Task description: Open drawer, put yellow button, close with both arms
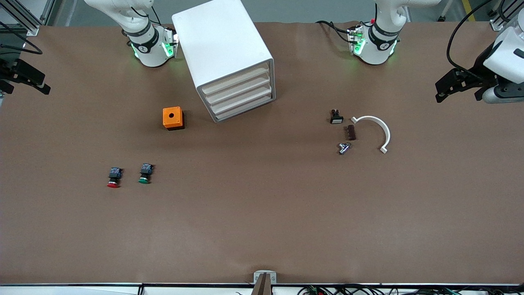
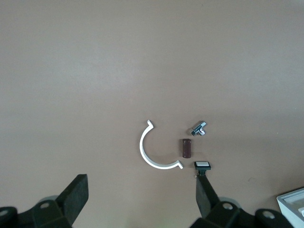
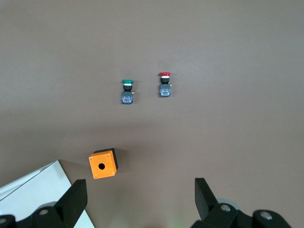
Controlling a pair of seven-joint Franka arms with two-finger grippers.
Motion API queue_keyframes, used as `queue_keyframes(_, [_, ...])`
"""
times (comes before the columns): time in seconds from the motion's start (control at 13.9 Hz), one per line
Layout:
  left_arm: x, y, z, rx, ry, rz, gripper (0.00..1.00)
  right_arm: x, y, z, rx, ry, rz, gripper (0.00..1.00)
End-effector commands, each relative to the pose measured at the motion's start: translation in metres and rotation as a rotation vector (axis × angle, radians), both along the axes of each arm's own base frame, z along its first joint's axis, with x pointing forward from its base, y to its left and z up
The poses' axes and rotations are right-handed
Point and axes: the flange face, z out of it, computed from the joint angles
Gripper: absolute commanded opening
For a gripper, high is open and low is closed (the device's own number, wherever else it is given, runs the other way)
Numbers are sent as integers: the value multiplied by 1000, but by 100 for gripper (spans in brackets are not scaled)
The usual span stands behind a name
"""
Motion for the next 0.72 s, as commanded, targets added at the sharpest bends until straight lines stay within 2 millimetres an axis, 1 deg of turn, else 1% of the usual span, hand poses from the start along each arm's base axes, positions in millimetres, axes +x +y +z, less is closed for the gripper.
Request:
queue_keyframes(0.0, [-6, 4, 3, -15, 0, -9, 100, -7, 3, 3, 4, -13, -6, 100])
queue_keyframes(0.36, [-5, 6, 0, -14, 5, -12, 100, -7, 2, 3, 4, -13, -6, 100])
queue_keyframes(0.65, [-2, 14, -2, -12, 10, -30, 100, -7, 2, 3, 4, -13, -6, 100])
